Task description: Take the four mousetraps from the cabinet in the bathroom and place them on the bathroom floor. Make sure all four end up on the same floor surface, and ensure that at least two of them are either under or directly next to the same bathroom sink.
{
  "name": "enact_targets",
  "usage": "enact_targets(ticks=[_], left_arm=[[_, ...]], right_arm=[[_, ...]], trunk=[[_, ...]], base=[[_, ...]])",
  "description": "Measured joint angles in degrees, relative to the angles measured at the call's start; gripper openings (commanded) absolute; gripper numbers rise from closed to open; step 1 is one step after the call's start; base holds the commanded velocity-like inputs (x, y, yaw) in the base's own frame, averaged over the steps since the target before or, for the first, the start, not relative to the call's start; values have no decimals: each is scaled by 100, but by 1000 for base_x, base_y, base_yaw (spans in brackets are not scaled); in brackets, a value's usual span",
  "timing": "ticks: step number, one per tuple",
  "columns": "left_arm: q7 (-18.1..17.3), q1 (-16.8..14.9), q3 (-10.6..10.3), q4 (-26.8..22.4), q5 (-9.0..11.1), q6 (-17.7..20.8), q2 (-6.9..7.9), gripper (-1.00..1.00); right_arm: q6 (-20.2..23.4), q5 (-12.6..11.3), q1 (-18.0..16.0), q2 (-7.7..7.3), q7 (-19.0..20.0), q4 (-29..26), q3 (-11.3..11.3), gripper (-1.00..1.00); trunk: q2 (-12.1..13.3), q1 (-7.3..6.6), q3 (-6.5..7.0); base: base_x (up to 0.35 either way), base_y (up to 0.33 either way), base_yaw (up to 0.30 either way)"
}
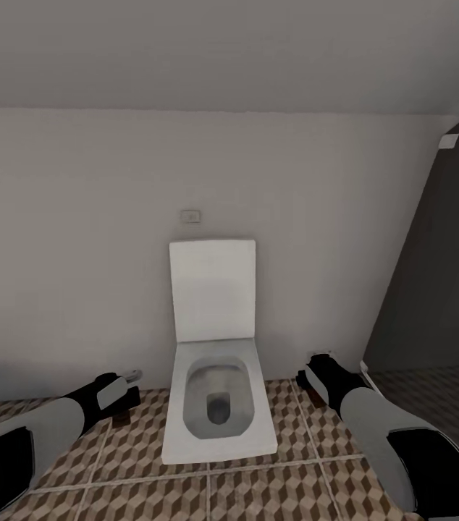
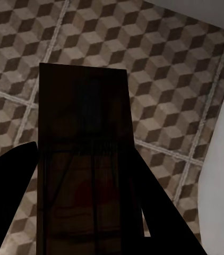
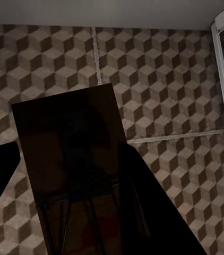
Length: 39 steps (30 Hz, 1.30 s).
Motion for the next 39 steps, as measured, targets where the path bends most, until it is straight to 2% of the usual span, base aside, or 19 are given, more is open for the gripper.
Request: enact_targets(ticks=[39], left_arm=[[0, 0, 6, 2, 1, 0, -6, -100]], right_arm=[[-7, 0, 0, 1, 0, 3, -7, -100]], trunk=[[0, 0, 0]], base=[[0, 0, 0]])
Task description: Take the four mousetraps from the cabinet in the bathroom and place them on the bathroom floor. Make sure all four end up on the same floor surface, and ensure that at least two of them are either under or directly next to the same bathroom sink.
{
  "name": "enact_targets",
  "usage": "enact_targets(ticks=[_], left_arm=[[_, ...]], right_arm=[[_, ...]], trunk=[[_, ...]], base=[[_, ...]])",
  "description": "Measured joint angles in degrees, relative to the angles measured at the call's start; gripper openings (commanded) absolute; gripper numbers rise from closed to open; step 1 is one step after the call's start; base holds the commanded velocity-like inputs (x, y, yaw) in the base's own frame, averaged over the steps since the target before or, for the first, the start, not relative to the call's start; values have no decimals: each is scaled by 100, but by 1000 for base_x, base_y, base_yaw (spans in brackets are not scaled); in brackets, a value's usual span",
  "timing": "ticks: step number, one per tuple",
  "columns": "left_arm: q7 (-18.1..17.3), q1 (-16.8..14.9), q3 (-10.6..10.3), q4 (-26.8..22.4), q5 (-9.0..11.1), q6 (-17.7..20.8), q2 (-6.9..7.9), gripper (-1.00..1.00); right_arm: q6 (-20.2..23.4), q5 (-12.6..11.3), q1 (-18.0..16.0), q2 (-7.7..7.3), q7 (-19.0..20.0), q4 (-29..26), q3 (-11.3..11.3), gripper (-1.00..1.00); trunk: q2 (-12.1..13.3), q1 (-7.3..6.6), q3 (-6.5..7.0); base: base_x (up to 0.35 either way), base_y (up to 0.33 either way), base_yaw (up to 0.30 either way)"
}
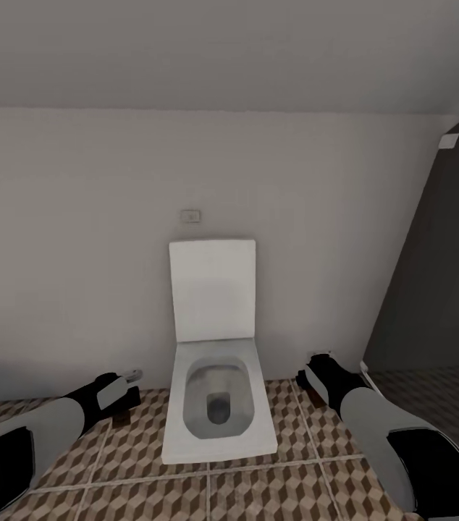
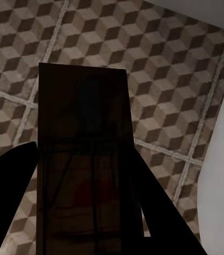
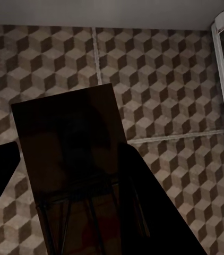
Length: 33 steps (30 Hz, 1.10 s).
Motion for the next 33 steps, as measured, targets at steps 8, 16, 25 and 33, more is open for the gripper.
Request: enact_targets(ticks=[8, 16, 25, 33], left_arm=[[0, 0, 0, 0, 1, 0, 0, -100], [0, 0, 8, 0, 1, 0, 0, -100], [0, 0, 7, 0, 2, 0, 4, -100], [0, 0, 8, 0, 2, 0, 2, -100]], right_arm=[[-1, -1, 0, -1, 0, -1, 1, -100], [-1, -1, 0, -1, 0, 0, 6, -100], [-1, -1, 0, -1, 0, 0, 5, -100], [-1, -1, 0, 2, 0, 1, 3, -100]], trunk=[[-319, 175, -143], [-640, 351, -287], [-1001, 549, -448], [-1322, 725, -592]], base=[[0, 0, 0], [0, 0, 0], [0, 0, 0], [0, 0, 0]])
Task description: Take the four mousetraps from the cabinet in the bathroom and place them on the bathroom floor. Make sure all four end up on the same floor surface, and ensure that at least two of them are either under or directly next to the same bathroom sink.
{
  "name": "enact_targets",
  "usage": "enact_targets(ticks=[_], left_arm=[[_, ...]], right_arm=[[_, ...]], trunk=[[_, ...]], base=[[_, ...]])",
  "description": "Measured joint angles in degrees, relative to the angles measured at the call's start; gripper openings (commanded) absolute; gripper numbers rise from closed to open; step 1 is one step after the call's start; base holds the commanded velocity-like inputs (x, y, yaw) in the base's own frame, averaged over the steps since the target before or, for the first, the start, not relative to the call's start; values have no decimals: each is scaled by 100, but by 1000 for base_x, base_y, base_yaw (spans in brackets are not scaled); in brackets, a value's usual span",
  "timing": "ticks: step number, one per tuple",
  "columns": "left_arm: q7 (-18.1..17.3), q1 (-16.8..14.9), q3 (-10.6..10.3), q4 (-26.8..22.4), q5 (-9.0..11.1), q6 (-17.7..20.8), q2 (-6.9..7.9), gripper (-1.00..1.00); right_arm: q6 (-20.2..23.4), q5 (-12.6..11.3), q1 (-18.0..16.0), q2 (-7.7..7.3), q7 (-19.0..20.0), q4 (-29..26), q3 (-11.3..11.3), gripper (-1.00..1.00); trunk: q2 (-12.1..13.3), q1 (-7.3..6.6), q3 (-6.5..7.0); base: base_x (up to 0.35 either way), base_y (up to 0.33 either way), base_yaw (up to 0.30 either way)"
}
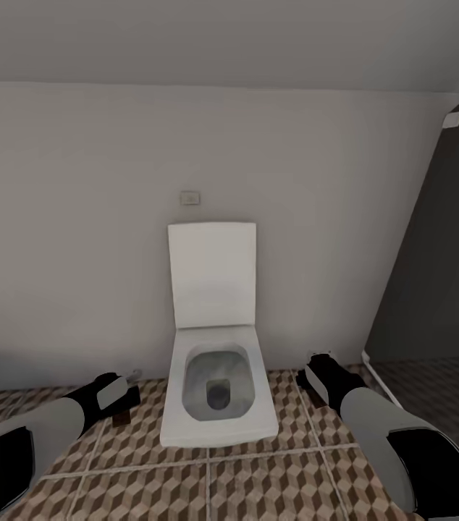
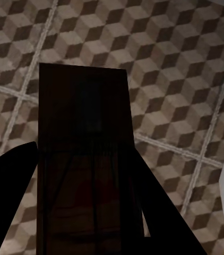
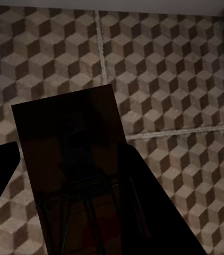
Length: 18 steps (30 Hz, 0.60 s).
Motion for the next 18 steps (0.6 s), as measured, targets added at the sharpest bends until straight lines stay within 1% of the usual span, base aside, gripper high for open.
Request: enact_targets(ticks=[18], left_arm=[[0, 0, -3, 0, -1, 0, 1, -100]], right_arm=[[0, 0, 0, -2, 0, 0, -6, -100]], trunk=[[-722, 395, -323]], base=[[0, 0, 0]])
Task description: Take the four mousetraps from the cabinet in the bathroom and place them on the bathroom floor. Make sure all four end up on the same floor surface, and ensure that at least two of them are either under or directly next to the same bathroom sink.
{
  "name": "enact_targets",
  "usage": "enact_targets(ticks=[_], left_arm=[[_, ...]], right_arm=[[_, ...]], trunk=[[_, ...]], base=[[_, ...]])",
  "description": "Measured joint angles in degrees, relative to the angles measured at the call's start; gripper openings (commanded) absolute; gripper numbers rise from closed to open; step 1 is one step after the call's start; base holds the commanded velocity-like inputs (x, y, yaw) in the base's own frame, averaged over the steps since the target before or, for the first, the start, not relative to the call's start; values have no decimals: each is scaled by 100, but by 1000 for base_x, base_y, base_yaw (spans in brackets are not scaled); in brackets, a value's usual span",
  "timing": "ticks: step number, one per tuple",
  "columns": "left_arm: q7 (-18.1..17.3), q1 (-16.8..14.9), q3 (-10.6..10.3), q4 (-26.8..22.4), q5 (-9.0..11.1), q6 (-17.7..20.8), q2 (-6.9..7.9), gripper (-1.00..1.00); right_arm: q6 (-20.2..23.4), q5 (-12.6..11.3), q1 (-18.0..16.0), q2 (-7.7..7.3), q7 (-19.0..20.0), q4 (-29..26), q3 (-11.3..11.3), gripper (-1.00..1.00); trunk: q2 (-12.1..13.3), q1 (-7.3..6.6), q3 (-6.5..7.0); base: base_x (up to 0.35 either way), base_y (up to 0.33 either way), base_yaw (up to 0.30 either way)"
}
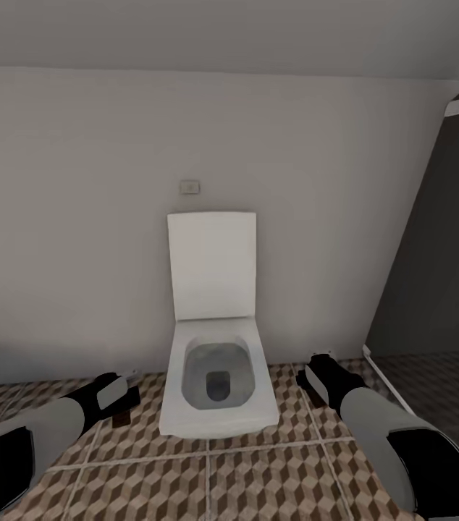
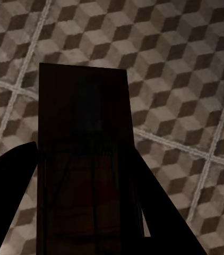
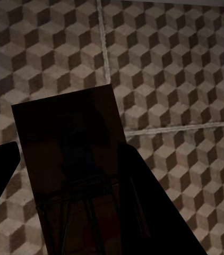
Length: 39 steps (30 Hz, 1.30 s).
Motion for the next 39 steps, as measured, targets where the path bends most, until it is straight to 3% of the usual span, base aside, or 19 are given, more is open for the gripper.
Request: enact_targets(ticks=[23, 39], left_arm=[[0, -2, 3, 3, 5, 0, 6, -100], [0, -1, 3, 9, 1, 0, 6, -100]], right_arm=[[0, 0, 0, -4, 0, 0, 1, -100], [-1, 0, 0, -9, 0, 0, 6, -100]], trunk=[[-923, 505, -413], [-951, 550, -767]], base=[[0, 0, 0], [0, 0, 0]])
